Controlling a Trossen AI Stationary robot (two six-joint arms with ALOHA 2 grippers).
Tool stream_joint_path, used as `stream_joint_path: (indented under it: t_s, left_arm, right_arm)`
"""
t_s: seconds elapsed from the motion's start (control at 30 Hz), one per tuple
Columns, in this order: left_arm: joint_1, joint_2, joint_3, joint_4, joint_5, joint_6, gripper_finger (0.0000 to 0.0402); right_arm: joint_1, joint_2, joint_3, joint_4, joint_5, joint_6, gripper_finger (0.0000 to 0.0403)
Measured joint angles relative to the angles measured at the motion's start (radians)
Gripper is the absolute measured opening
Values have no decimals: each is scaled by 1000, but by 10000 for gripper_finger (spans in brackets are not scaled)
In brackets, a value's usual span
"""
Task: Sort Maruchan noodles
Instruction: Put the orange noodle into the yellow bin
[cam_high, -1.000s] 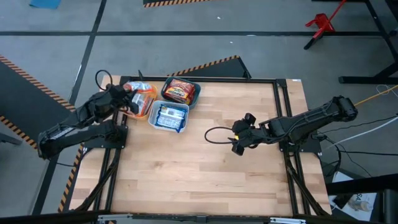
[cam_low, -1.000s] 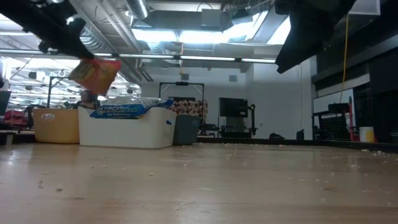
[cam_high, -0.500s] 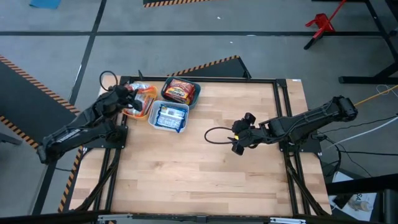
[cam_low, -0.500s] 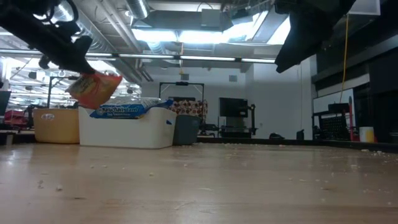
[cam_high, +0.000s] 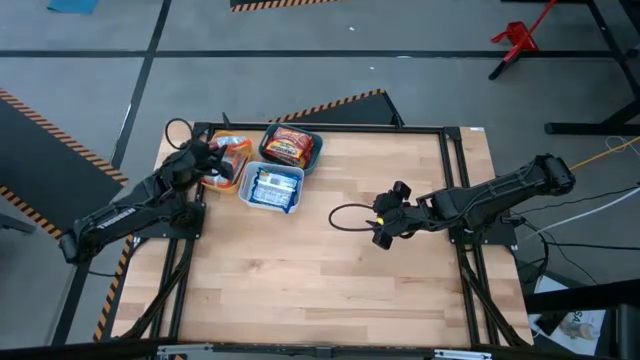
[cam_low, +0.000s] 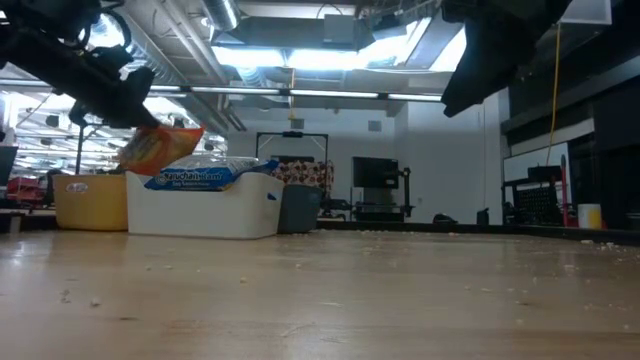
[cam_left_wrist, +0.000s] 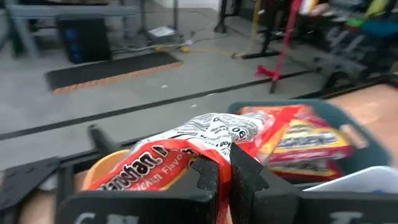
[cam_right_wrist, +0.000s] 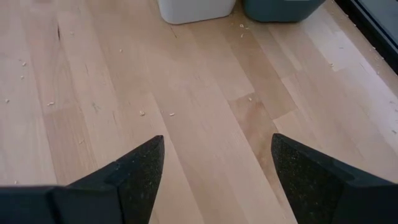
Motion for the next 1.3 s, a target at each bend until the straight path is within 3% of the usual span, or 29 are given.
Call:
stream_joint_path:
  t_s: [0.33,0.5,0.67,1.3]
  left_arm:
    - [23,10,0,34,115,-24,4]
    - [66,11,0,35,226,-50,4]
    - [109,11,0,35,222,-50,4]
    - [264,83,0,42,409,-26,5]
  right_arm:
    - [0,0,0,6,2,-2,282]
    - [0,0,0,6,2,-9,282]
    - [0,0,0,6,2,-9,282]
    - [0,0,0,5,3,-12,282]
